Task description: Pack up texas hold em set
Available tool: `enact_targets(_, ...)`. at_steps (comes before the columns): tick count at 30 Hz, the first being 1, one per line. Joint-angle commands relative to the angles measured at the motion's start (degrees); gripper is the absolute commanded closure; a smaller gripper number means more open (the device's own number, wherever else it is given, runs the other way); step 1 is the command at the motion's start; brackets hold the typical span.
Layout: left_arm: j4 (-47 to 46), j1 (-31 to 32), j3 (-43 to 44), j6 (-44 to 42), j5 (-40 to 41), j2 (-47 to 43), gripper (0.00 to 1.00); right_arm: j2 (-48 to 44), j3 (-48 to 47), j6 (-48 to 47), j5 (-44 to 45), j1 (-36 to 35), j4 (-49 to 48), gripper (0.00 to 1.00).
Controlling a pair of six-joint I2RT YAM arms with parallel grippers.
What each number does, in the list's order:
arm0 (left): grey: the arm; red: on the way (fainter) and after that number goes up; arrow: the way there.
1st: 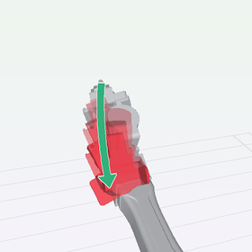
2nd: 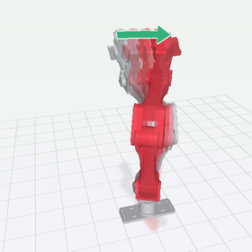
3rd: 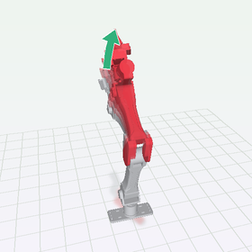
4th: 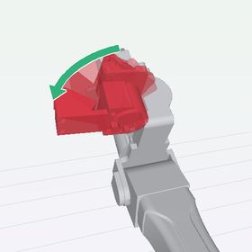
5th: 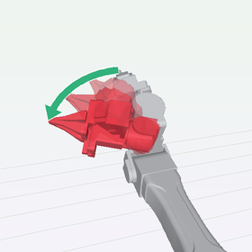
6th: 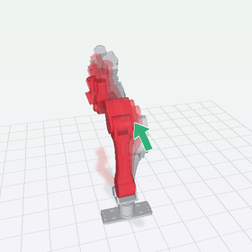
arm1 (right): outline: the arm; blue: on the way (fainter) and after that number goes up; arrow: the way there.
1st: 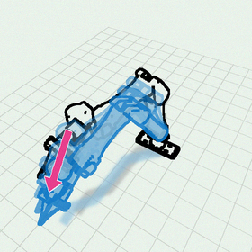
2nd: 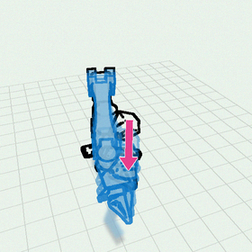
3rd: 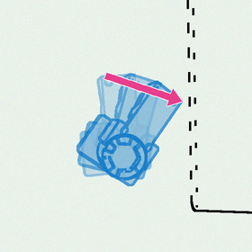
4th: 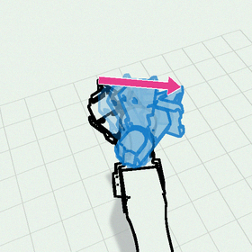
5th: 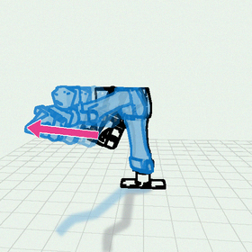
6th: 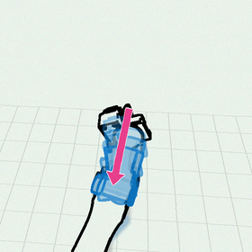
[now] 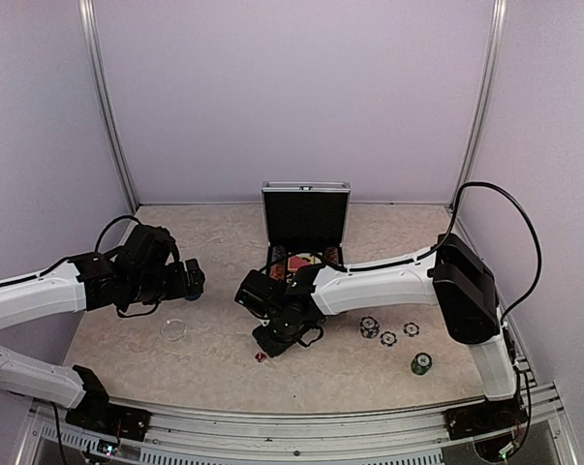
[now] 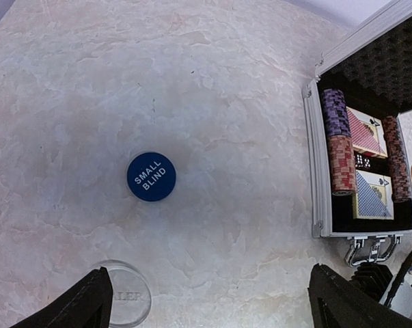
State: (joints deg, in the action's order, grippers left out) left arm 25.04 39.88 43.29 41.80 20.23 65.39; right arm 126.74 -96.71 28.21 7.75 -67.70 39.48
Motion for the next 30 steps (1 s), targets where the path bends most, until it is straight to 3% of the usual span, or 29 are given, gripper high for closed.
enact_targets(1, -1.1, -0.4, -0.4, 0.2, 0.7, -0.4, 0.01, -1.6, -1.4, -0.6, 1.4, 0.3, 0.8, 0.82)
enact_targets(18, -0.7, -0.4, -0.7, 0.0, 0.5, -1.1, 0.01, -9.7, -4.3, -4.3, 6.2, 9.4, 3.6, 0.82)
enact_targets(30, -0.2, -0.4, -0.2, 0.2, 0.0, -2.0, 0.01, -6.9, -7.1, -6.4, 8.9, 16.3, 1.7, 0.82)
